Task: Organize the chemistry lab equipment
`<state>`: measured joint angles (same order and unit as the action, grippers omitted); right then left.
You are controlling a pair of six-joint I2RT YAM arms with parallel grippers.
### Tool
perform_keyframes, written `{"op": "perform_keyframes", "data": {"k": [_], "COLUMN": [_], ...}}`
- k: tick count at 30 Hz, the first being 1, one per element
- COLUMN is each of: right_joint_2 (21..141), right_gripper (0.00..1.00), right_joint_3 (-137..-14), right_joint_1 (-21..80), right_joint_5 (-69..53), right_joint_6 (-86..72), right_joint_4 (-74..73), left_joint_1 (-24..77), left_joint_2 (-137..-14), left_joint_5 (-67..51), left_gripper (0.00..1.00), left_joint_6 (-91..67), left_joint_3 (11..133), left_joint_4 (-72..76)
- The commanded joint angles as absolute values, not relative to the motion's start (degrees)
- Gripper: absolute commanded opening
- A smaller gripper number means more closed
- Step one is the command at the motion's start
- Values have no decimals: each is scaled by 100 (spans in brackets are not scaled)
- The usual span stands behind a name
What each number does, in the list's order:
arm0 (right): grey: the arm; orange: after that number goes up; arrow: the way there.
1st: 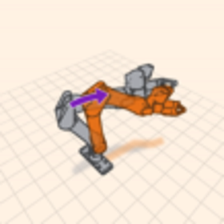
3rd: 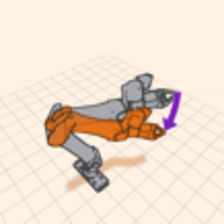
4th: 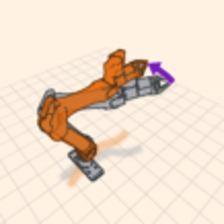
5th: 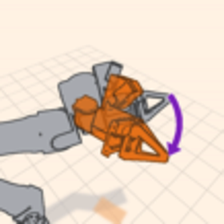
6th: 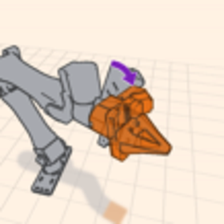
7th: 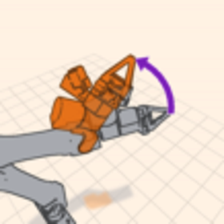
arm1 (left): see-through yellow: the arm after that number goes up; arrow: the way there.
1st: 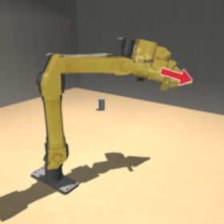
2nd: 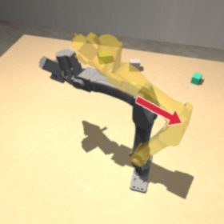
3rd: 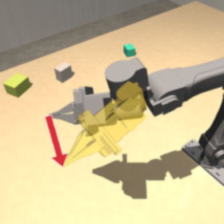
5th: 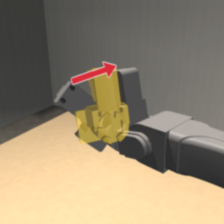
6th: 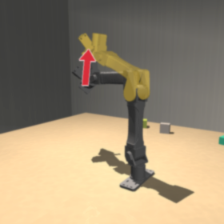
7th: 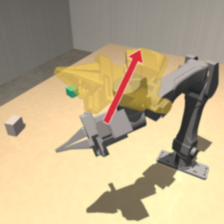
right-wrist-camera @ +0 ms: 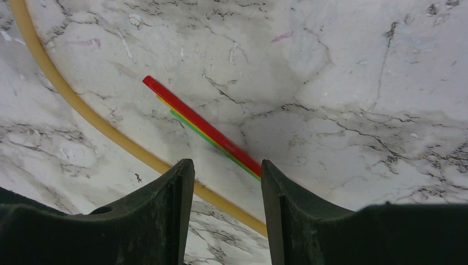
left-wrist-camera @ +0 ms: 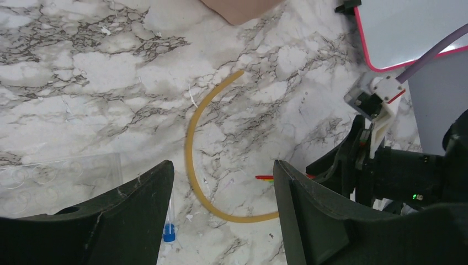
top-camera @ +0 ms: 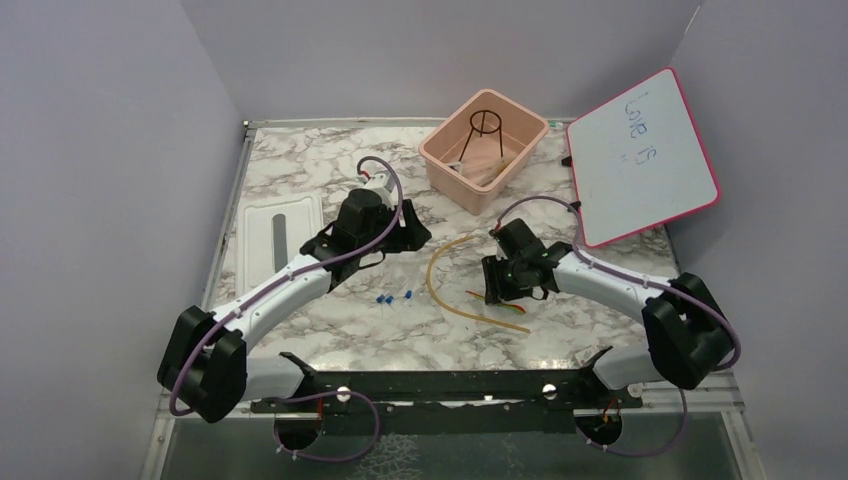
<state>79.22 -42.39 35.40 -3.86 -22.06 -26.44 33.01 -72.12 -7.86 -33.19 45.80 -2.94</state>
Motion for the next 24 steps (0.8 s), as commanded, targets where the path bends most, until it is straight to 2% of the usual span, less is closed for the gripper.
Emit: {"op": "perform_keyframes", "data": {"k": [1, 11, 19, 24], "right_joint_2": [8287, 9047, 9249, 9196], "right_gripper": [53, 51, 19, 11], "right_joint_3": [-4533, -4906, -5050, -5064], "right_joint_1": [3687, 4079, 4089, 4087], "right_joint_5": [154, 560, 1281, 1350], "right_joint_6": [-2275, -2335, -2415, -2471], "right_joint_4": [-2964, -3189, -3071, -2831], "left_joint_1": [3306, 3305, 3305, 3305], "left_joint_2": [-7084, -6708, -6505, -6404], "left_joint_5": [-402, -88, 108, 177], "left_gripper": [69, 69, 69, 69], "left_joint_6": [-3258, -3141, -3044, -3000], "left_joint_3": [4821, 4717, 4665, 4627], "left_joint_4": [-348, -303, -355, -420]}}
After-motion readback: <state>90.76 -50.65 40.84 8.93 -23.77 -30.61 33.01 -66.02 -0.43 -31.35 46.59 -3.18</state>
